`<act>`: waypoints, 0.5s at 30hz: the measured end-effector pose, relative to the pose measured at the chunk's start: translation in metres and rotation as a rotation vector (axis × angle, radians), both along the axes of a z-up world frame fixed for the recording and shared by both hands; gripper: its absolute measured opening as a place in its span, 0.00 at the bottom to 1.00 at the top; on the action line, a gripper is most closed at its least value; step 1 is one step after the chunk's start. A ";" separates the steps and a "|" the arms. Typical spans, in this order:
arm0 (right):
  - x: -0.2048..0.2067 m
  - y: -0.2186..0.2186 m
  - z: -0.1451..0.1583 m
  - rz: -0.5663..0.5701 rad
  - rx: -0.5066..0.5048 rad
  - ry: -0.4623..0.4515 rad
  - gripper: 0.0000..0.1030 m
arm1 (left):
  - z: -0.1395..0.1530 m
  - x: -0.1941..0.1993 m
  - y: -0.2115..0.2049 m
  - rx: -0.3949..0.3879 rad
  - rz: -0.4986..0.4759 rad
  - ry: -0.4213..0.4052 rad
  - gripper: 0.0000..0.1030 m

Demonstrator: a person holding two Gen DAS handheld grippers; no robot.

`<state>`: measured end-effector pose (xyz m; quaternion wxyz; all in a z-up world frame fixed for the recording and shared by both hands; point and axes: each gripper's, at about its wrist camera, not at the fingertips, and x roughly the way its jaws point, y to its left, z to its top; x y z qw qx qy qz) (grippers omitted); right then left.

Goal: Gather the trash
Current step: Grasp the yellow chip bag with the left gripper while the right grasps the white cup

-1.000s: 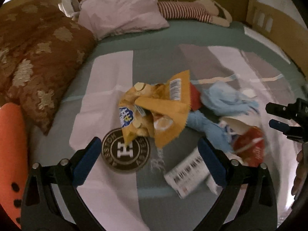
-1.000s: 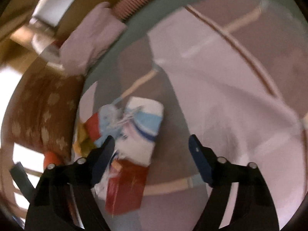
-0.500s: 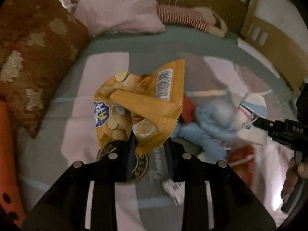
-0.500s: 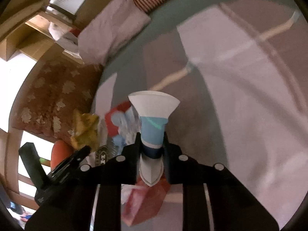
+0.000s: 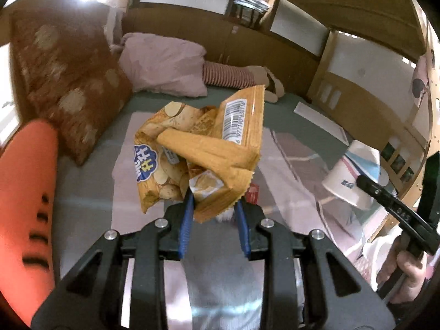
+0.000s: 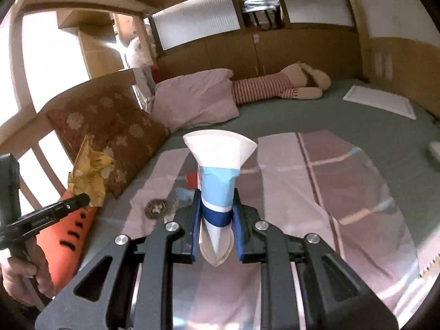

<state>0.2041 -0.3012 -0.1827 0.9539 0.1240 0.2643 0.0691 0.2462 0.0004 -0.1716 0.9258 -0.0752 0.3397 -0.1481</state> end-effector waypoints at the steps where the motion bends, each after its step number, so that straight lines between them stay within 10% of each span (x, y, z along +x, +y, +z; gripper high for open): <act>1: -0.008 0.000 -0.009 0.001 0.013 0.023 0.20 | -0.011 -0.008 0.000 -0.006 0.002 0.031 0.29; 15: -0.016 0.012 -0.026 0.035 -0.018 0.068 0.20 | -0.037 -0.016 -0.008 0.047 0.009 0.096 0.29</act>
